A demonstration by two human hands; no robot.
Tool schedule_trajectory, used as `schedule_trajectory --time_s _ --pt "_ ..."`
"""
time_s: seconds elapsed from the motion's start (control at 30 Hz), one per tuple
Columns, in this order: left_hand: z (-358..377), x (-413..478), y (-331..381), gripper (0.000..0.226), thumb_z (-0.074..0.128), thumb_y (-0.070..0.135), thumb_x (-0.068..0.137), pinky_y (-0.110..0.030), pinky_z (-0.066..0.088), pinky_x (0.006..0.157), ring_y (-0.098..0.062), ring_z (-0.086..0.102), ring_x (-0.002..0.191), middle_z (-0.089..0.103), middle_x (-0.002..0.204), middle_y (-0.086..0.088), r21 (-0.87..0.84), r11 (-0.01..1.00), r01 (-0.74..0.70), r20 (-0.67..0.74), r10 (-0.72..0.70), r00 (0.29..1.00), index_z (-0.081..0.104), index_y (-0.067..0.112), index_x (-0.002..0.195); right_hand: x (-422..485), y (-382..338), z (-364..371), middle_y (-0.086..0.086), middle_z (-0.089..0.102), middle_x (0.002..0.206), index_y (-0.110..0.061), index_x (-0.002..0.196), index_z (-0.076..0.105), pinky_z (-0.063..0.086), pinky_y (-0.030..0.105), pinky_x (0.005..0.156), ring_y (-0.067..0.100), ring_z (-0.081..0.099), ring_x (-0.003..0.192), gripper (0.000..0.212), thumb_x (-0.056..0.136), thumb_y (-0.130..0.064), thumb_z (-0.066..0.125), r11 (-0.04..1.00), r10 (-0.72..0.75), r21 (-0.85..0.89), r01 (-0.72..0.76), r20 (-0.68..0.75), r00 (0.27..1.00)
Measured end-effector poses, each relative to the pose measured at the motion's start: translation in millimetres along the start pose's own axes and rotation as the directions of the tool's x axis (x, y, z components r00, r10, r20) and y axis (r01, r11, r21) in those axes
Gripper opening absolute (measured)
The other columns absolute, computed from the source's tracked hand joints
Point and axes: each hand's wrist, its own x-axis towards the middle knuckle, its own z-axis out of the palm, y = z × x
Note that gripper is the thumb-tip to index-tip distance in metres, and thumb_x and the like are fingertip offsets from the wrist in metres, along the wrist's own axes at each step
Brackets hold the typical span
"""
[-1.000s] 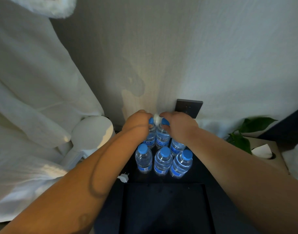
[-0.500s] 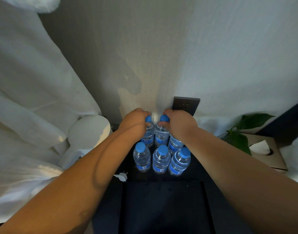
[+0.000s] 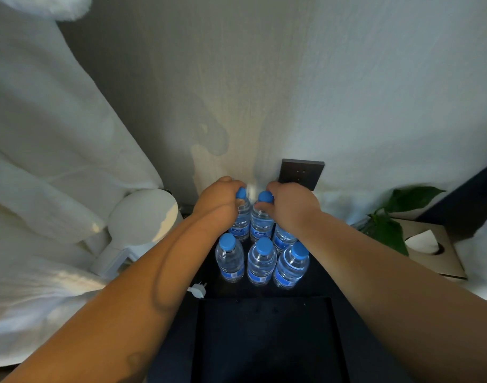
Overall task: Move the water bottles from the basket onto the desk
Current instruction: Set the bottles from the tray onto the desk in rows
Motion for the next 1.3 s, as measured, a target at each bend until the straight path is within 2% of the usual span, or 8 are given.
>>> schedule_trajectory --time_s 0.1,0.23,0.5,0.77,0.87,1.03,1.2,1.3 --pt "-1 1 0 0.039 0.062 0.013 0.099 -0.036 0.048 0.096 -0.028 0.059 0.113 0.057 0.128 -0.009 0.017 1.0 -0.002 0.006 0.002 1.0 0.062 0.016 0.138 -1 0 2 0.003 0.065 0.083 -0.016 0.106 0.059 0.045 0.035 0.065 0.024 0.064 0.078 0.048 0.097 -0.063 0.057 0.999 -0.001 -0.038 -0.001 -0.045 0.999" --pt "-1 4 -1 0.041 0.06 0.013 0.1 -0.03 0.042 0.094 -0.029 0.057 0.118 0.056 0.133 -0.01 0.03 1.0 -0.006 0.033 0.005 0.999 0.059 0.014 0.142 0 0 4 0.004 0.068 0.09 -0.017 0.108 0.062 0.046 0.035 0.069 0.025 0.063 0.085 0.048 0.096 -0.063 0.058 0.999 -0.023 -0.05 0.019 -0.066 0.998" --pt "-1 2 -1 0.042 0.06 0.013 0.101 -0.038 0.047 0.1 -0.028 0.058 0.116 0.056 0.134 -0.01 0.028 1.0 -0.008 -0.012 0.008 1.0 0.058 0.016 0.143 1 -1 3 0.004 0.068 0.09 -0.017 0.108 0.061 0.046 0.036 0.07 0.025 0.064 0.084 0.047 0.097 -0.063 0.058 0.999 -0.022 -0.043 0.019 -0.057 0.998" --pt "-1 2 -1 0.036 0.059 0.013 0.1 -0.028 0.042 0.084 -0.027 0.058 0.11 0.056 0.129 -0.01 0.073 0.997 -0.013 0.02 0.012 1.0 0.061 0.014 0.136 -3 0 -2 0.0 0.069 0.088 -0.021 0.115 0.063 0.059 0.041 0.075 0.022 0.067 0.083 0.046 0.094 -0.062 0.064 0.998 0.02 0.055 -0.02 -0.014 1.0" --pt "2 -1 -2 0.041 0.06 0.017 0.1 -0.027 0.04 0.082 -0.027 0.059 0.109 0.055 0.131 -0.01 0.075 0.997 -0.004 0.008 0.003 1.0 0.056 0.017 0.141 -9 3 -4 0.001 0.07 0.096 -0.022 0.123 0.062 0.058 0.042 0.078 0.023 0.066 0.09 0.048 0.093 -0.059 0.067 0.996 0.028 0.083 -0.027 -0.018 0.999" --pt "10 -22 -7 0.059 0.062 0.031 0.1 -0.039 0.051 0.091 -0.031 0.06 0.111 0.052 0.135 -0.012 0.019 0.999 -0.045 -0.098 0.047 0.994 0.039 0.021 0.154 -23 23 -9 0.003 0.065 0.115 -0.025 0.129 0.063 0.055 0.041 0.086 0.026 0.062 0.107 0.045 0.095 -0.054 0.066 0.997 0.054 0.054 -0.053 -0.027 0.998" --pt "18 -42 -5 0.043 0.062 0.036 0.099 -0.031 0.045 0.069 -0.024 0.064 0.09 0.051 0.129 -0.004 0.059 0.998 -0.028 -0.169 0.038 0.985 0.052 0.022 0.138 -34 42 -21 -0.003 0.057 0.106 -0.03 0.121 0.068 0.05 0.037 0.083 0.021 0.06 0.103 0.039 0.092 -0.056 0.069 0.996 0.042 0.076 -0.049 0.093 0.995" --pt "18 -45 3 0.023 0.06 0.034 0.099 -0.031 0.042 0.06 -0.022 0.061 0.079 0.053 0.113 -0.001 0.096 0.995 -0.037 -0.241 0.059 0.969 0.059 0.021 0.118 -33 45 -29 0.002 0.063 0.123 -0.032 0.136 0.063 0.049 0.036 0.087 0.024 0.06 0.113 0.041 0.097 -0.044 0.068 0.999 -0.009 0.039 0.002 0.182 0.983"
